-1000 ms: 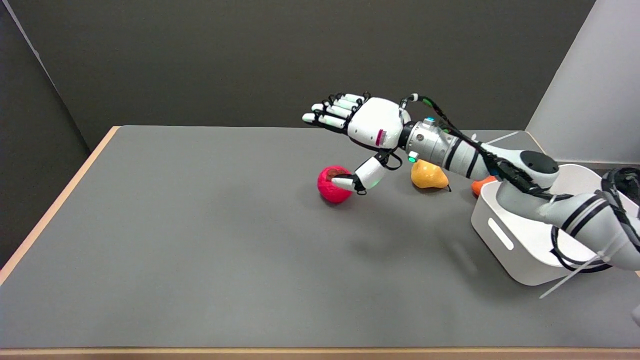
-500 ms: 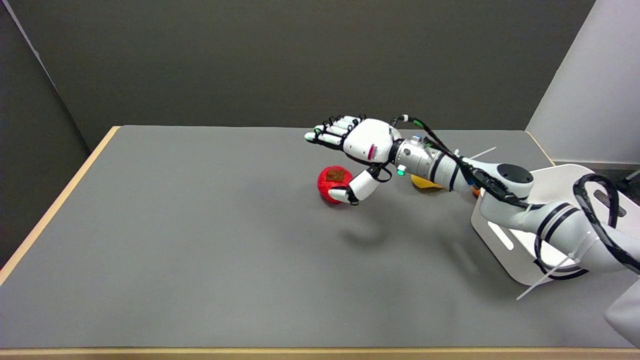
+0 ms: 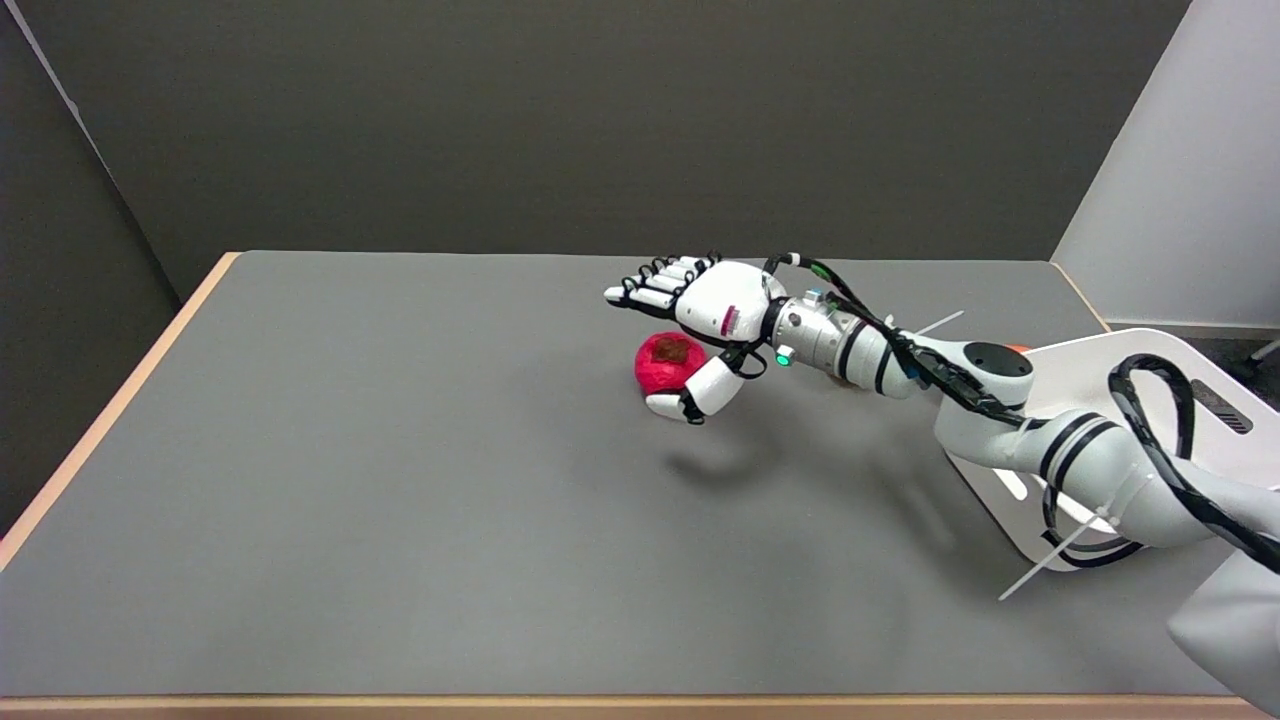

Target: Pick up tomato.

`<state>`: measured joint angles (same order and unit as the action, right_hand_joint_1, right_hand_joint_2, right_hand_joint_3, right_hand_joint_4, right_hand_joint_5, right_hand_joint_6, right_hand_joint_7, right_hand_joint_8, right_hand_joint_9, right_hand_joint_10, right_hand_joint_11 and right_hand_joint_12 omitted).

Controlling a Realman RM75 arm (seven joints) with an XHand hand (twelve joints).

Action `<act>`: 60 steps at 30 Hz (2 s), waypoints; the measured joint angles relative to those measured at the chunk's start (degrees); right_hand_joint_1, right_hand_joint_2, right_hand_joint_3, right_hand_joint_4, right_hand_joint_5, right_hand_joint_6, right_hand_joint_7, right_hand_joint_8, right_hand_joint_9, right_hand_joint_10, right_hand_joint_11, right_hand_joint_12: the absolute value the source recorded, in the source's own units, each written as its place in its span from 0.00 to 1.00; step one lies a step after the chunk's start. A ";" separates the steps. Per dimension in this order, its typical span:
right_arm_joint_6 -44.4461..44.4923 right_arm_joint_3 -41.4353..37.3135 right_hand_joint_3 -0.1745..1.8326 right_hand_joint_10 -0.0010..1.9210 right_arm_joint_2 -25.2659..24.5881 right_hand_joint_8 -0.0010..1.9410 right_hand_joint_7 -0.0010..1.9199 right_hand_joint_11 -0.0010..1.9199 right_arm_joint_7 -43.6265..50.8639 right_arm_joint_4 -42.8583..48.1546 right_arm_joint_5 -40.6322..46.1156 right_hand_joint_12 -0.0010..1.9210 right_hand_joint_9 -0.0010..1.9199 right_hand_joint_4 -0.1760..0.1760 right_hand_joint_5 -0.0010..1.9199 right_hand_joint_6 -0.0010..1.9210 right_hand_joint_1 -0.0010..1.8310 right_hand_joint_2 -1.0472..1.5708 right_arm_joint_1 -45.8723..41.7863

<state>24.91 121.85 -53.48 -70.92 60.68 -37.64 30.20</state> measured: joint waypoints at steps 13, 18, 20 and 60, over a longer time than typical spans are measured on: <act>-0.18 1.91 0.57 0.30 -2.74 0.14 0.09 0.09 -0.05 -5.41 0.11 0.65 0.09 0.71 0.04 0.14 0.29 0.61 2.55; -0.24 2.38 0.58 0.32 -3.28 0.15 0.10 0.11 -0.06 -6.65 0.13 0.67 0.11 0.72 0.05 0.16 0.35 0.62 3.12; -0.26 2.50 0.59 0.33 -3.41 0.16 0.10 0.12 -0.07 -6.99 0.13 0.65 0.11 0.72 0.05 0.16 0.34 0.62 3.26; 0.49 2.31 0.23 0.60 -2.79 0.58 0.36 0.35 0.00 -7.22 -0.02 0.85 0.35 0.52 0.31 0.88 0.55 0.85 2.83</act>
<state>25.40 124.16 -56.27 -70.92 53.46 -37.67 33.03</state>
